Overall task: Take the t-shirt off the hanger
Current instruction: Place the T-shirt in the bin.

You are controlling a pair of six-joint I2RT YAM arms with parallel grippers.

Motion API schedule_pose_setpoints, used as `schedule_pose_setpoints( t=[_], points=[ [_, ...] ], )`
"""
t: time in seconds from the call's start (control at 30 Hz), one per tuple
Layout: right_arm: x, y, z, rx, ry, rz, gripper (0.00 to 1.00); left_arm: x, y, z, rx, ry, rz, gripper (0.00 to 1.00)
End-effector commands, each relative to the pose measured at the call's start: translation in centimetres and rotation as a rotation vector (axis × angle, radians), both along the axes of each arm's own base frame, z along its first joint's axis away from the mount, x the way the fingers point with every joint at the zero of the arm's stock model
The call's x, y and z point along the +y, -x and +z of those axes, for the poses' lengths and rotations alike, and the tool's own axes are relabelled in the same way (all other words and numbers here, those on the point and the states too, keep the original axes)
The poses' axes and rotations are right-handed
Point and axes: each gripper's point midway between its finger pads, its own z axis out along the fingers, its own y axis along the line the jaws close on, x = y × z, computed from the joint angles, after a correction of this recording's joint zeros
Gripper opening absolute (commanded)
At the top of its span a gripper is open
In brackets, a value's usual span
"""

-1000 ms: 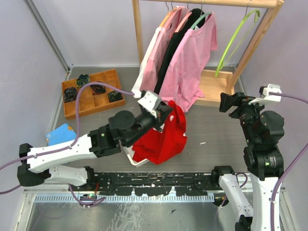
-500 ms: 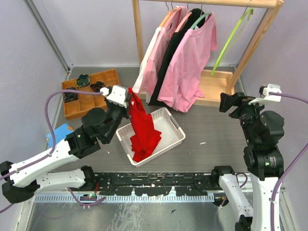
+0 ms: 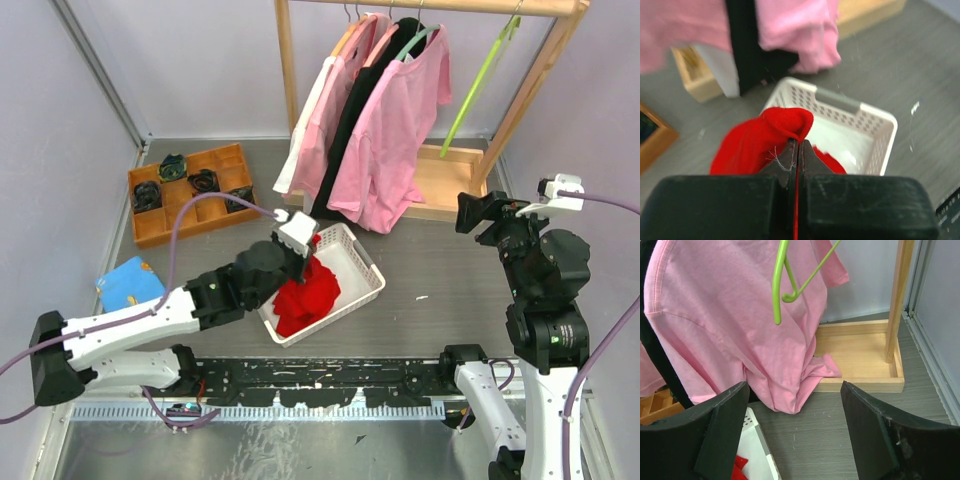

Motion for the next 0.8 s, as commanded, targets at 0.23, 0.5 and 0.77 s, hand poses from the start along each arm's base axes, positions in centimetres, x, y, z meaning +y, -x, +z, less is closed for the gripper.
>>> schedule_pose_setpoints(
  t=[0.23, 0.5, 0.77],
  points=[
    [0.1, -0.8, 0.0, -0.02, 0.012, 0.009, 0.8, -2.1, 4.1, -12.0, 0.315, 0.006, -0.04, 0.0],
    [0.6, -1.0, 0.6, -0.033, -0.004, 0.034, 0.8, -2.0, 4.6, -18.0, 0.444, -0.108, 0.02, 0.0],
    [1.6, -2.0, 3.0, -0.076, -0.027, 0.082, 0.8, -2.1, 4.6, -15.6, 0.462, -0.124, 0.028, 0.05]
  ],
)
